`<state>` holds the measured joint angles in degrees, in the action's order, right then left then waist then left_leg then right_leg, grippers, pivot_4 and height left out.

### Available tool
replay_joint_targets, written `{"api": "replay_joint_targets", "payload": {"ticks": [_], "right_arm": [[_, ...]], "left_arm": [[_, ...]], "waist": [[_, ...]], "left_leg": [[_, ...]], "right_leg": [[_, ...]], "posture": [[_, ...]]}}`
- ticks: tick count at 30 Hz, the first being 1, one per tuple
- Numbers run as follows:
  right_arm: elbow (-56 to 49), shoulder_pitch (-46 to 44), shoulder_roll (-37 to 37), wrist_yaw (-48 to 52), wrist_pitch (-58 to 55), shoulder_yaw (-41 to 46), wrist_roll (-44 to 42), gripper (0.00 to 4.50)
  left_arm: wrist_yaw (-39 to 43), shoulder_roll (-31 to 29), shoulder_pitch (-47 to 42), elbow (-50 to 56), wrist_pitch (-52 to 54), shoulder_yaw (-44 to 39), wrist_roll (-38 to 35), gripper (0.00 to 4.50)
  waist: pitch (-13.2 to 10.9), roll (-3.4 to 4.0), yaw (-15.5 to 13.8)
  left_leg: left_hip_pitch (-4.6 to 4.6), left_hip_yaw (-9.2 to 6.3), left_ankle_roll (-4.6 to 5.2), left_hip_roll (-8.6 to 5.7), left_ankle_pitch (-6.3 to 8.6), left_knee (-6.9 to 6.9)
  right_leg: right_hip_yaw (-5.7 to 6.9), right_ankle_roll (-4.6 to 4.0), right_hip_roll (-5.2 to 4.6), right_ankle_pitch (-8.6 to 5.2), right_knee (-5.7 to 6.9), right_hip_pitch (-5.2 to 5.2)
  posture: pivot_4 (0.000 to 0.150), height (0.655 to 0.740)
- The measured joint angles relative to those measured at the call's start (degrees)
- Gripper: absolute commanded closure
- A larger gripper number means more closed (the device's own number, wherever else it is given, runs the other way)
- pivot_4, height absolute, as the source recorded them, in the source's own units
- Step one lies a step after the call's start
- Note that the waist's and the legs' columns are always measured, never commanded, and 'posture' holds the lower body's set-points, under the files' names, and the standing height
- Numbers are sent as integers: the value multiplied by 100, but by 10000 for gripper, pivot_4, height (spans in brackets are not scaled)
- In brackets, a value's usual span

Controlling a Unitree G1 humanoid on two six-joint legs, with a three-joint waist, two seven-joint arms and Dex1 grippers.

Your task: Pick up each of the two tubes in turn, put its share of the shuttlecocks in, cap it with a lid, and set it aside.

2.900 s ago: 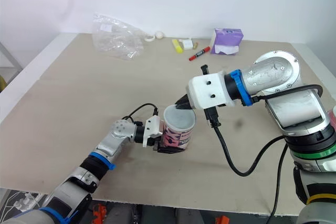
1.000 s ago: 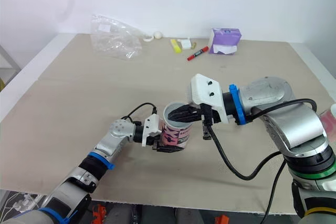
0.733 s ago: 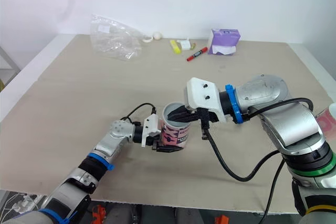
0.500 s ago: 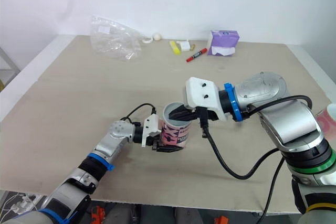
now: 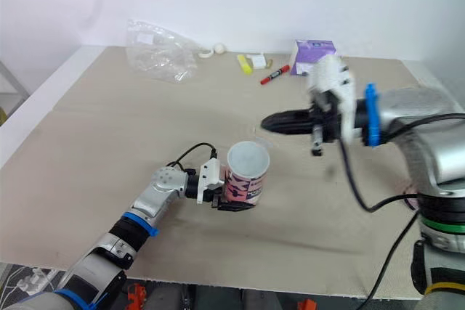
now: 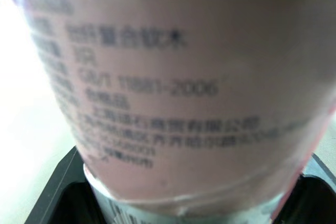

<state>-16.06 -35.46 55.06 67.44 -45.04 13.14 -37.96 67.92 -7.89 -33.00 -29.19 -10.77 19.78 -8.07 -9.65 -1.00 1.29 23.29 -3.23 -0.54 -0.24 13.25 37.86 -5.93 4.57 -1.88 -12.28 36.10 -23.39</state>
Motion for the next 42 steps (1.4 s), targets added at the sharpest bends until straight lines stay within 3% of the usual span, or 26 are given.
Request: {"api": "replay_joint_targets", "payload": {"ticks": [2, 5, 6, 13, 18, 25, 37, 42], "right_arm": [[-113, 453, -63, -160, -141, 542, -293, 44806], [-557, 1609, -248, -261, -150, 1052, -533, 36351], [-765, 2119, -397, -292, -22, 1159, -536, 31643], [-1106, 3848, -868, -254, 1585, 741, 468, 152], [-1088, 4089, -1273, -392, 2282, 16, 942, 152], [-410, 3529, -2040, -905, 2852, -1066, 1516, 152], [570, 3074, -2695, -1196, 3689, -1839, 2091, 152], [844, 2834, -2999, -1350, 3834, -2029, 2154, 152]], "left_arm": [[11, -23, 17, 58, 66, -5, -32, 14432], [91, -80, 55, 154, 239, -25, -132, 4481], [133, -120, 61, 193, 315, -27, -151, 115], [286, -374, 78, 354, 478, -72, -214, 0], [432, -612, 71, 620, 491, -179, -256, 0], [647, -1187, 241, 1453, 620, -313, -412, 0], [681, -1894, 922, 2711, 1611, -936, -1333, 0], [617, -2018, 1137, 2847, 1740, -963, -1382, 0]], "waist": [[0, 0, 0], [0, 1, 20], [0, 3, 23], [-3, 5, 40], [-7, 1, 54], [-17, -6, 65], [-24, 2, 65], [-24, 3, 76]], "left_leg": [[-1, 0, 0, 0, 0, -10], [-3, -7, 0, 2, 0, -19], [-4, -8, 0, 3, 0, -24], [-6, -2, 0, 3, 0, -27], [-10, -4, 0, 7, 0, -27], [-9, -6, -2, 10, 1, -28], [-12, -13, -6, 16, 3, -35], [-17, -12, -6, 18, 3, -35]], "right_leg": [[-2, 7, 1, 2, 1, -2], [-9, 13, 16, -4, 2, -2], [-11, 13, 20, -4, 3, -3], [-22, 18, 24, -5, 3, -5], [-20, 1, 29, -13, 4, -5], [-19, 0, 29, -13, 3, -4], [-7, -3, 30, -18, 8, -4], [-7, -10, 32, -16, 9, -3]], "posture": [[1500, 7400], [1500, 7400], [1500, 7400], [1500, 7400], [1500, 7400], [1500, 7400], [1500, 7400], [1500, 7400]]}}
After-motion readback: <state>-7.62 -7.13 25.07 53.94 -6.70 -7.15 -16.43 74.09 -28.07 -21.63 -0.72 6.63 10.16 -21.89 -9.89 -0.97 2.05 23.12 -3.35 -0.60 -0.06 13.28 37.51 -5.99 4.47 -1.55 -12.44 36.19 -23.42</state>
